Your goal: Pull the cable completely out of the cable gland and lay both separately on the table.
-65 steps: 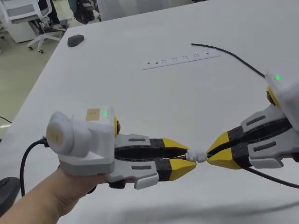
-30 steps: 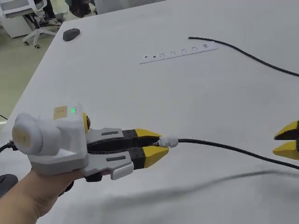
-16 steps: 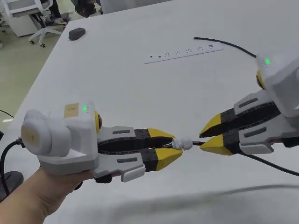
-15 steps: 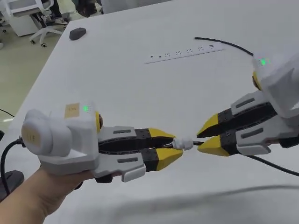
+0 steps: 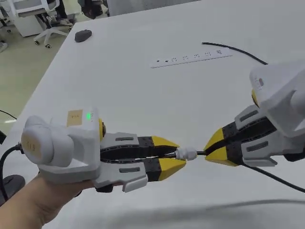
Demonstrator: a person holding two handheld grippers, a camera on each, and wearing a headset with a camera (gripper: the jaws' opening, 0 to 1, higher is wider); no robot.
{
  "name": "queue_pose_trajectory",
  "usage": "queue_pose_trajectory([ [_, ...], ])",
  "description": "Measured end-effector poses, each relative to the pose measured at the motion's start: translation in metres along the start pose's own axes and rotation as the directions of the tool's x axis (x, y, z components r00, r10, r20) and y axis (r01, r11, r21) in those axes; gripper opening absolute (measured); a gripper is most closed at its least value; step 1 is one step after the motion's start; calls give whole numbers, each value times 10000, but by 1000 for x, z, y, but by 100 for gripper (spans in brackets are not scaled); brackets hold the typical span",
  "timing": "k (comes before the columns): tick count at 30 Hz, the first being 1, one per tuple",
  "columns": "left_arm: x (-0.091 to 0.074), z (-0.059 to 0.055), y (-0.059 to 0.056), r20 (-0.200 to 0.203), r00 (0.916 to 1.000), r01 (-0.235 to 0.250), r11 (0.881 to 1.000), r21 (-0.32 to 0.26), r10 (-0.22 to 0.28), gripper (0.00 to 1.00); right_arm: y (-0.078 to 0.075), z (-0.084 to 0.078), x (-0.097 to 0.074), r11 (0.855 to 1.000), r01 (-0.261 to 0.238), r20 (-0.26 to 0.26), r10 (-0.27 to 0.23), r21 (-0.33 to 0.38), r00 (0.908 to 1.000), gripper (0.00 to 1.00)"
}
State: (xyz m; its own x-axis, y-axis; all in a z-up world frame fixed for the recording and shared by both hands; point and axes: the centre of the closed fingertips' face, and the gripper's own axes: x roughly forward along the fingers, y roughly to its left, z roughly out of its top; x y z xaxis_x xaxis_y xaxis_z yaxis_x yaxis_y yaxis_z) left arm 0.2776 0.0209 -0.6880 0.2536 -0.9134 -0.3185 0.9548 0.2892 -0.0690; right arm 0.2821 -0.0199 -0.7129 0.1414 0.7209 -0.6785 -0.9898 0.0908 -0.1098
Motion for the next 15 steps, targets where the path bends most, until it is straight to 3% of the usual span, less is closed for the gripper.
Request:
queue_pose_trajectory([
  [4,-9,6,9,141,9996,-257,9996,96,256,14,-9,-20,-14,9991,309,-202,-304,277,9993,0],
  [8,-13,9,13,181,9990,-404,9991,101,402,14,-17,-45,-25,9957,819,-734,-787,423,9942,0],
  [15,-19,5,18,113,9980,-621,9980,66,620,14,-16,-73,-21,9889,1073,-1059,-963,1031,9897,0],
])
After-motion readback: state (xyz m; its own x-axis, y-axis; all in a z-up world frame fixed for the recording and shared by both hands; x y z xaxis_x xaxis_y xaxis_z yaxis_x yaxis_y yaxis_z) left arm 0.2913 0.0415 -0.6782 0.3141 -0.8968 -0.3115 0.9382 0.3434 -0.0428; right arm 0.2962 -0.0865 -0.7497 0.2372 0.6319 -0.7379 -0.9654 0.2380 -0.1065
